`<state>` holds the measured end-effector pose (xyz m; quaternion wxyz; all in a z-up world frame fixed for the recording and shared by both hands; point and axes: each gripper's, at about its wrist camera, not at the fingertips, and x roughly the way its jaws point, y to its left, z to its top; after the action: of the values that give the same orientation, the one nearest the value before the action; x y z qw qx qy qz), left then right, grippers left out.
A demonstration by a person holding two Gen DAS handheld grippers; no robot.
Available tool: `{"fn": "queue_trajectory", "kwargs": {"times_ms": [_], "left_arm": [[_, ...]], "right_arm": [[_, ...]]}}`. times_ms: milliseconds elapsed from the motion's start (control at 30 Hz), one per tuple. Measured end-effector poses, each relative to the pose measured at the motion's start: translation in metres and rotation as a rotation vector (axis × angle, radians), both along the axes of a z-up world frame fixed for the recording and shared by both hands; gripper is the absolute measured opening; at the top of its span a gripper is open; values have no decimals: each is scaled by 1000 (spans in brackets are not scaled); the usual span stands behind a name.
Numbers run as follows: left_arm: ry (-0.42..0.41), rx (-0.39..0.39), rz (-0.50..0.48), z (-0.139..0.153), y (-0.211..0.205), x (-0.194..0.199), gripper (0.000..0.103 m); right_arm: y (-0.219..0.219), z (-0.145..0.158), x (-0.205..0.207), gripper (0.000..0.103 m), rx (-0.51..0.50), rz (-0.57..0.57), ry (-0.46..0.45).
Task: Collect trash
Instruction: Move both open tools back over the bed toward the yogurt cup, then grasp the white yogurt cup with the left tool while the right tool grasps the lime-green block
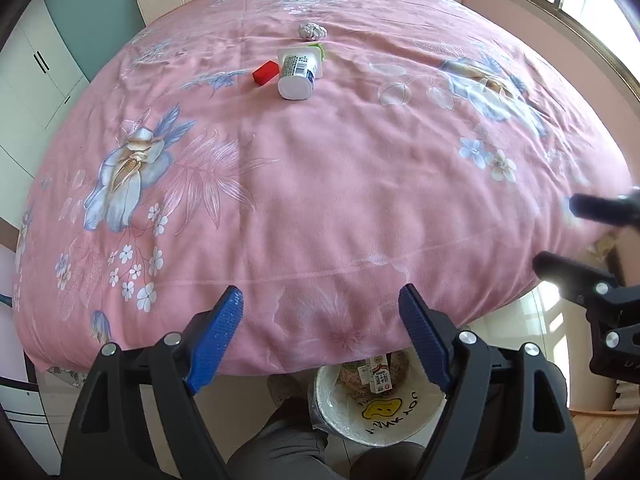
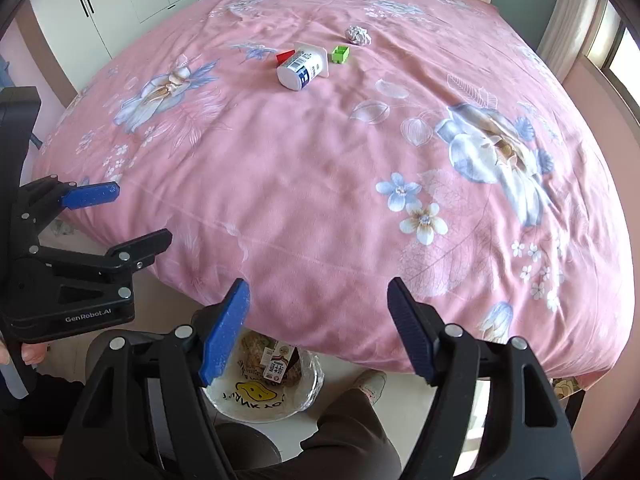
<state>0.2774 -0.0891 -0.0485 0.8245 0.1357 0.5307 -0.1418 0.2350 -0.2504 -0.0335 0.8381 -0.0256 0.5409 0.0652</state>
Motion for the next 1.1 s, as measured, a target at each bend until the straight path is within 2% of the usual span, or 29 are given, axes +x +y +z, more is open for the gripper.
{"fn": "queue_trajectory", "kwargs": {"times_ms": [300,600,867,1100], "left_arm": [[-33,14,24,12,-8,68,82],[-26,-4,38,5,-23,137,82],[-29,1,51,-12,-36,197,82],[-6,0,54,-37,-47,239,82]], "right_arm": [[0,35,86,71,-20,0,-63],[-6,45,189,71,-5,-39,-90],[-2,31,286,71,-7,-64,-77],[5,-7,358,71,33,-85,-15]]}}
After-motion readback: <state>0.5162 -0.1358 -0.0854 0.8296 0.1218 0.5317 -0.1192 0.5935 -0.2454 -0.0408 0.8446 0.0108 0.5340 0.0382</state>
